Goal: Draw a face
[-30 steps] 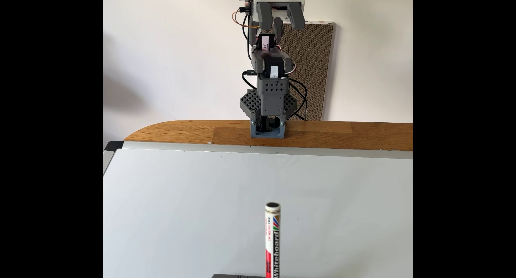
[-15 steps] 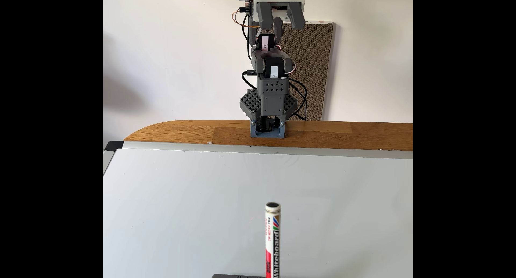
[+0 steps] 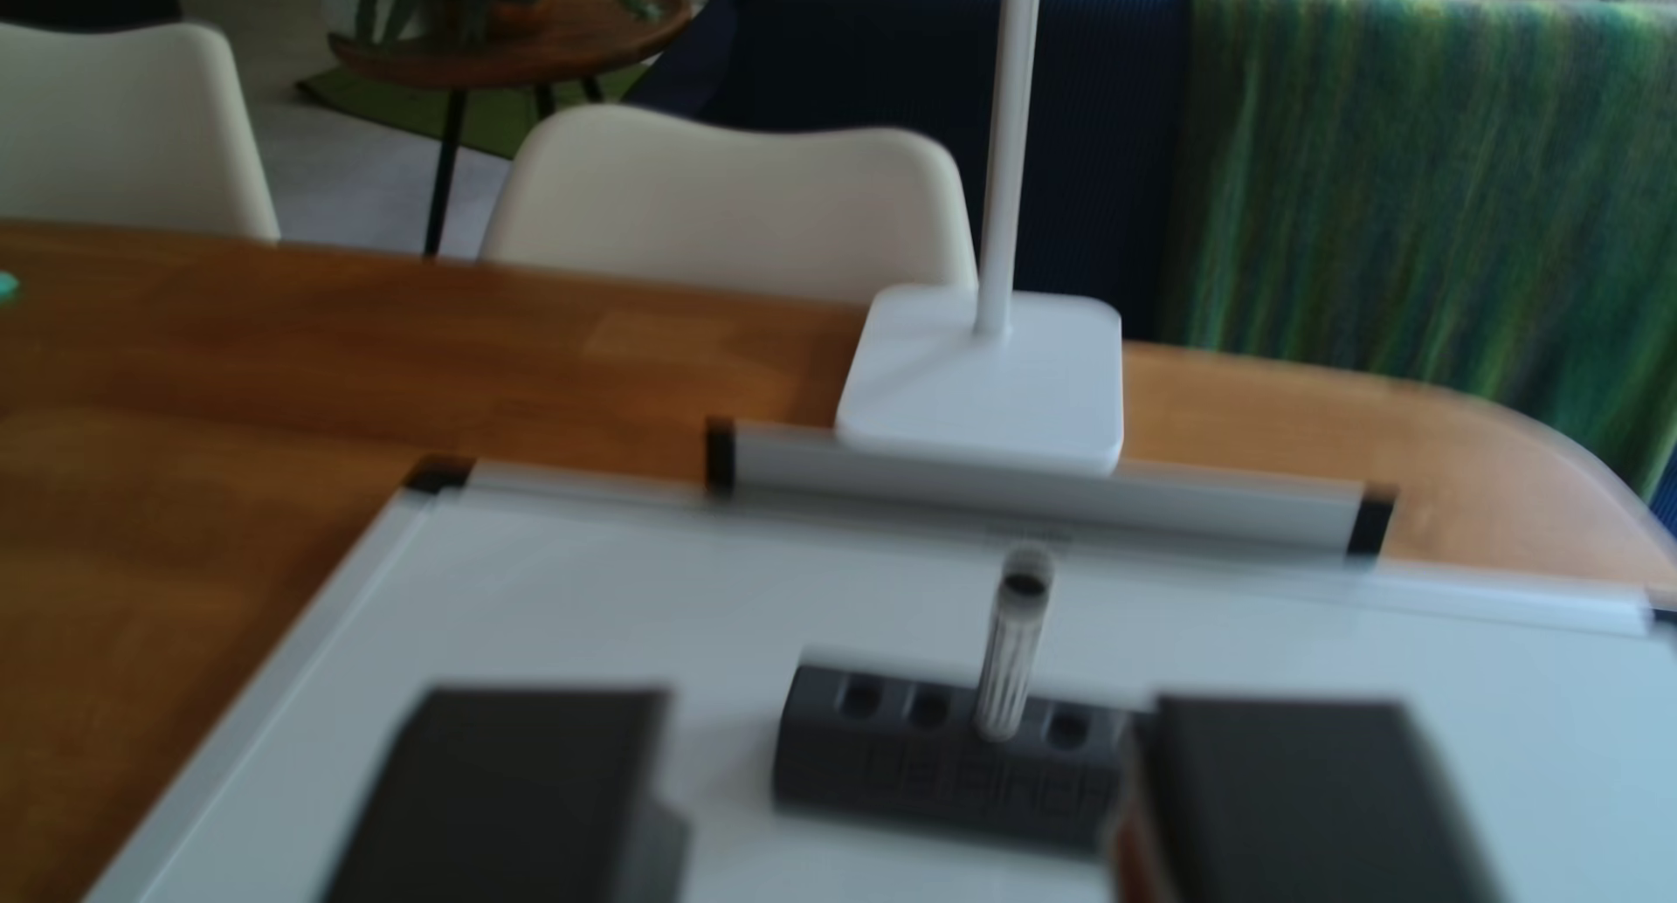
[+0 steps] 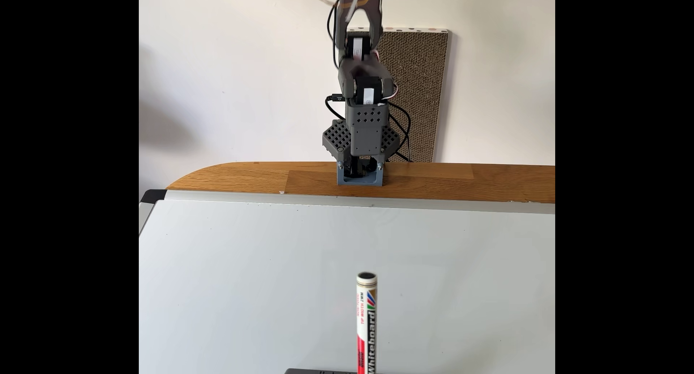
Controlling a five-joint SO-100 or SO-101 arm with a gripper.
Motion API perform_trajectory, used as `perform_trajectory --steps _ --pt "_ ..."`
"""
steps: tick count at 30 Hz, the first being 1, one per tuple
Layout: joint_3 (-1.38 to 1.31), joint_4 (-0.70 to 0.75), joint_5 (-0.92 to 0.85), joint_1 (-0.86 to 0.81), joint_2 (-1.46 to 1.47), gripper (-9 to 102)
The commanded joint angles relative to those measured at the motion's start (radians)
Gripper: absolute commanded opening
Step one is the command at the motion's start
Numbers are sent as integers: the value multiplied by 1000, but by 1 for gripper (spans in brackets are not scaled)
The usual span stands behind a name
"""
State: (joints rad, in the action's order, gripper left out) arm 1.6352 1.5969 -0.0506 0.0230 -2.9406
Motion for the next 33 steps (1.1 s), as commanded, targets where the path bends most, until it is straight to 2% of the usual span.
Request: perform_trajectory --steps 1,6,17,23,33 --pt "-137 -84 -5 -18 258 101" --pt "-293 -152 -6 -14 609 101" --pt "-744 -173 -91 -46 1244 101" --pt "-953 -161 -117 -66 1482 101" --pt "-999 -175 -127 -60 1684 101"
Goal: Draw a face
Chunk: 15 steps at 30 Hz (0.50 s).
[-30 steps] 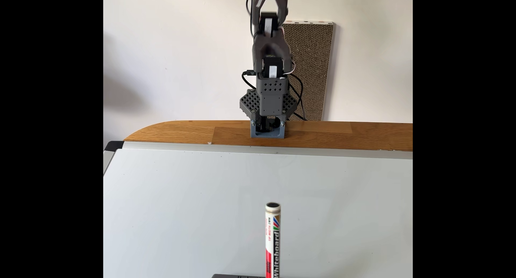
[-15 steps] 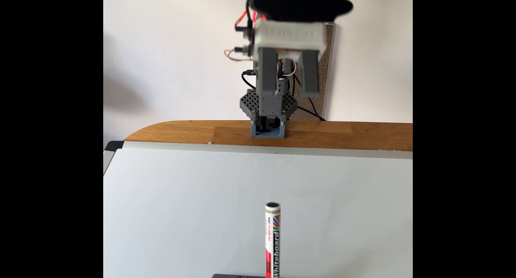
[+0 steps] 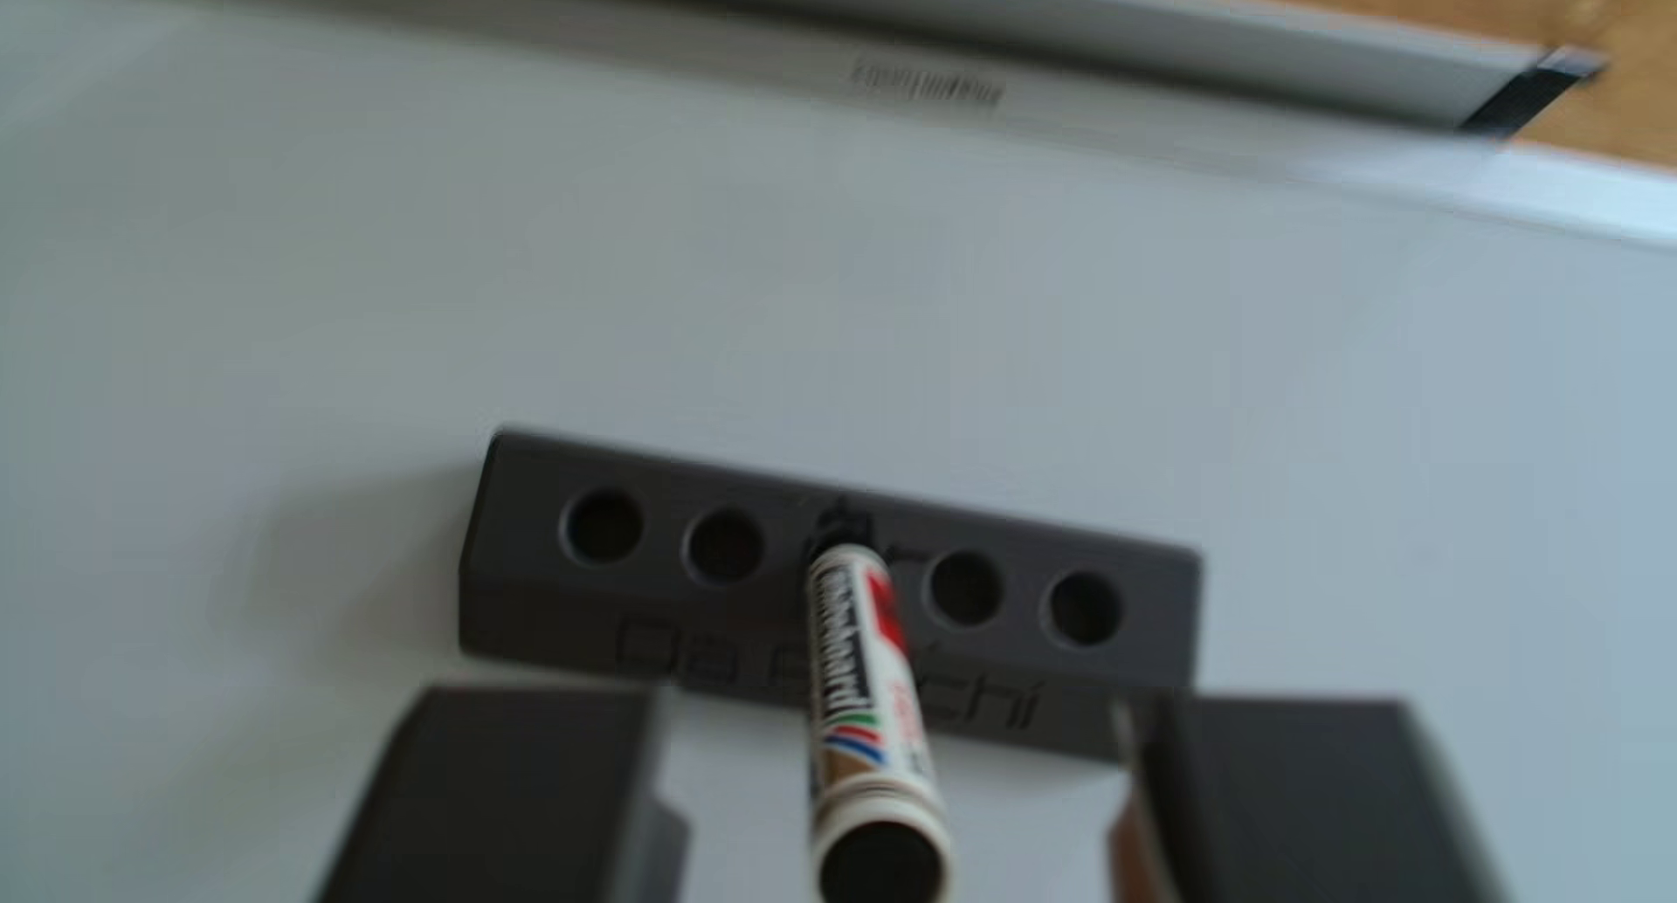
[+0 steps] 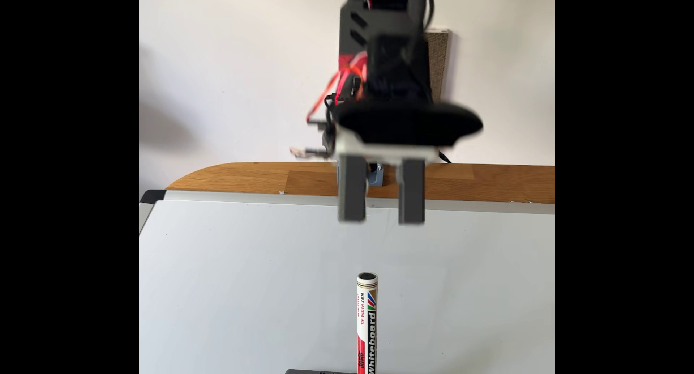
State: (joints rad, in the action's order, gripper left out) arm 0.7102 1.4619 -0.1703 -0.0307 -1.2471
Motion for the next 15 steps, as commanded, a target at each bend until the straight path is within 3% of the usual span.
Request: perform_trajectory --steps 1,15 --pt "-74 -48 -8 -3 6 101" --pt "-74 -77 -6 3 121 101"
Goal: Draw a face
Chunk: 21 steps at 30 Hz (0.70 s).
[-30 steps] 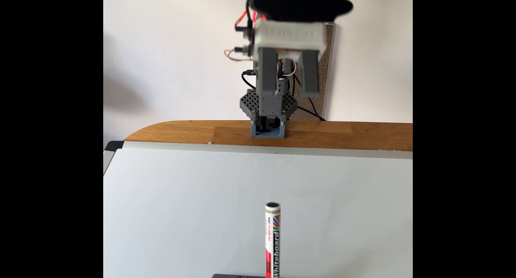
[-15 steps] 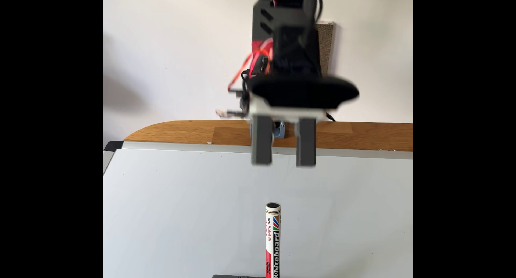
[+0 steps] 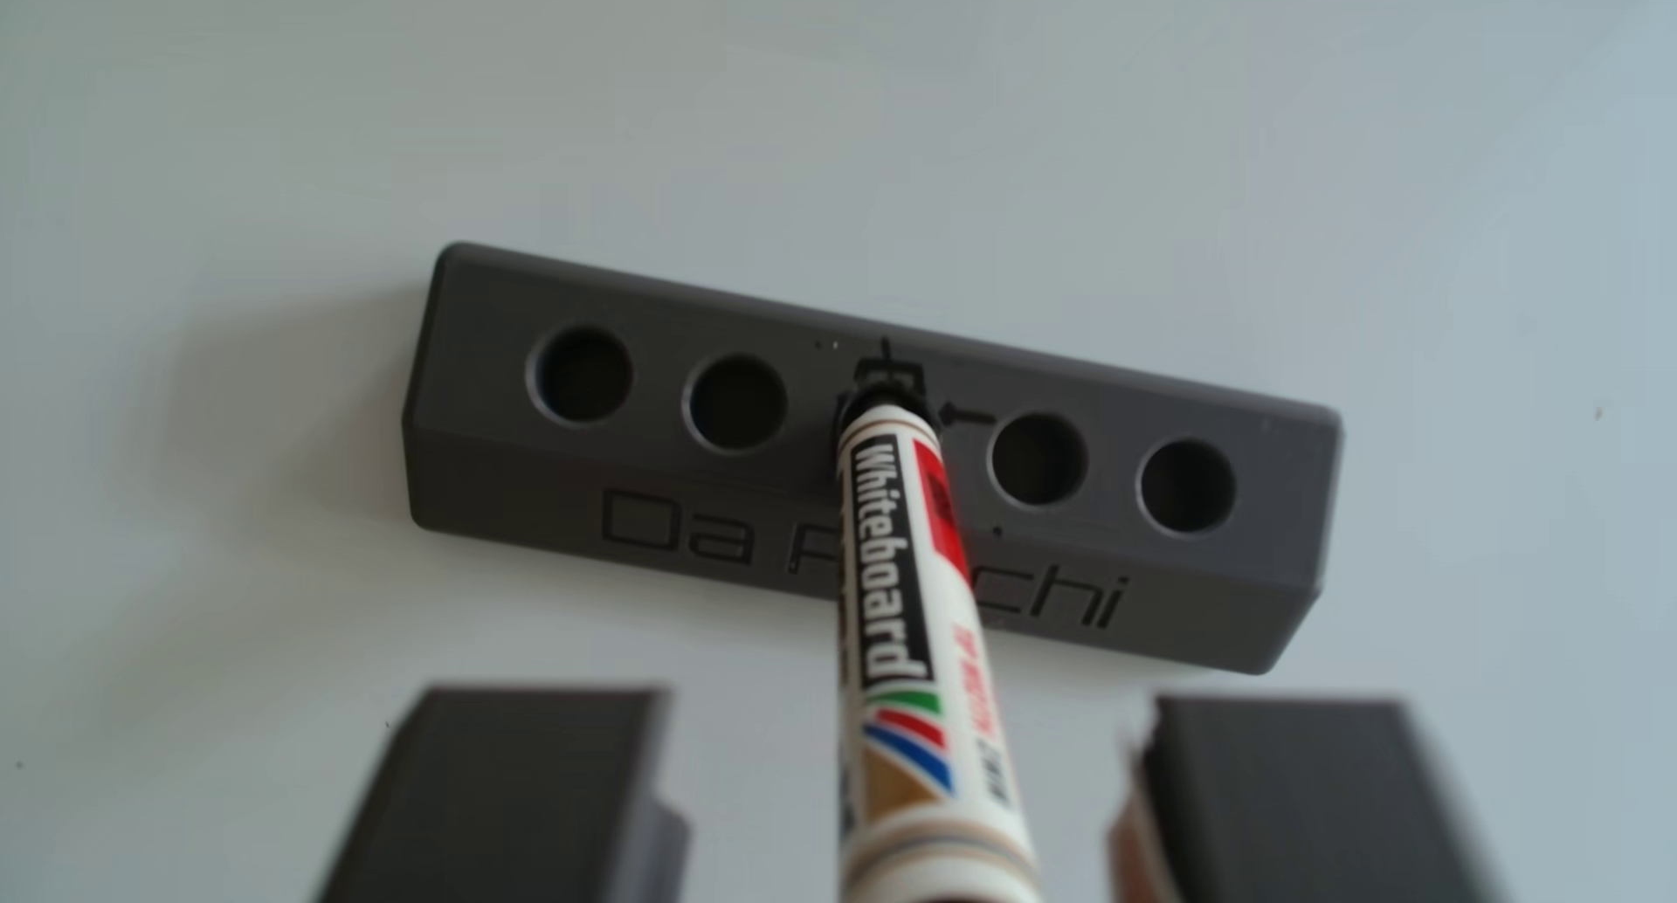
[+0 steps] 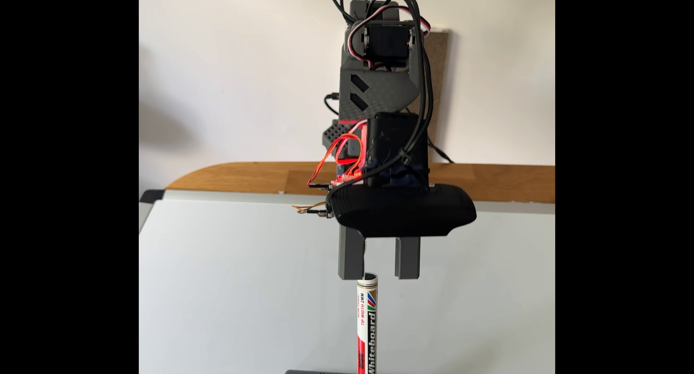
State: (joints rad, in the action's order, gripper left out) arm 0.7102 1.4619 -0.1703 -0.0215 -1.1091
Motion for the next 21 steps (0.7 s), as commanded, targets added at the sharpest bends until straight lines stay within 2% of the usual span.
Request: perform_trajectory --steps 1,14,21 --pt "-74 -83 -8 -9 -11 101" --pt "-61 -87 -9 -48 12 101" --pt "-60 -34 -8 -44 14 101"
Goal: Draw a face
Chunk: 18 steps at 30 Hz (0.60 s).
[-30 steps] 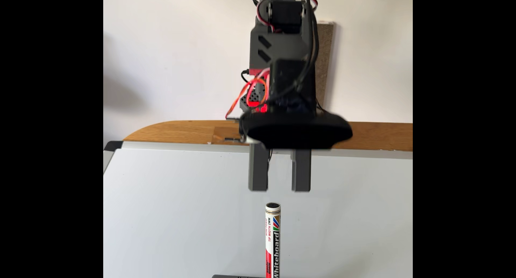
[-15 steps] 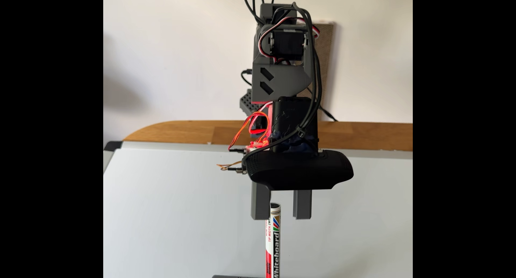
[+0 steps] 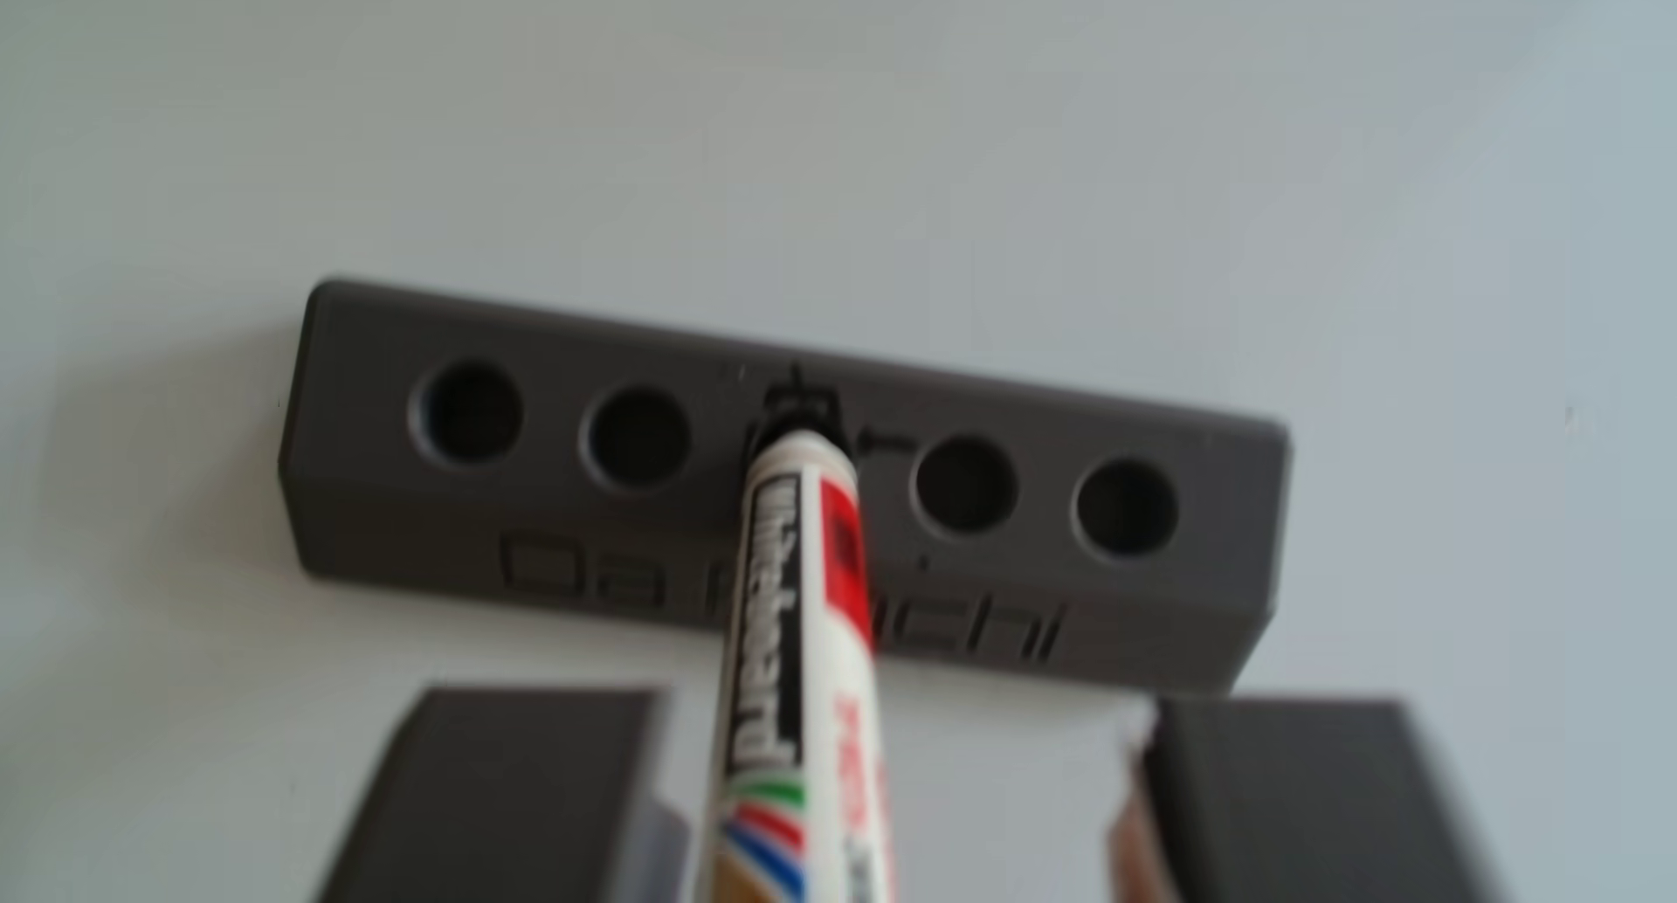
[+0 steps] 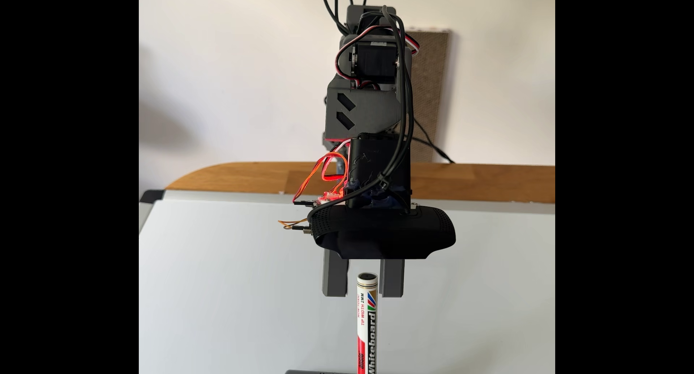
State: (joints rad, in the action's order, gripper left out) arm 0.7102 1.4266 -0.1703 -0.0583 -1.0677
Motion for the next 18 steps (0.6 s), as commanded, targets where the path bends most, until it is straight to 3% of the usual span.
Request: perform_trajectory --steps 1,18 --pt "-60 3 -8 -8 -28 101" --pt "-60 87 -6 -5 0 101"
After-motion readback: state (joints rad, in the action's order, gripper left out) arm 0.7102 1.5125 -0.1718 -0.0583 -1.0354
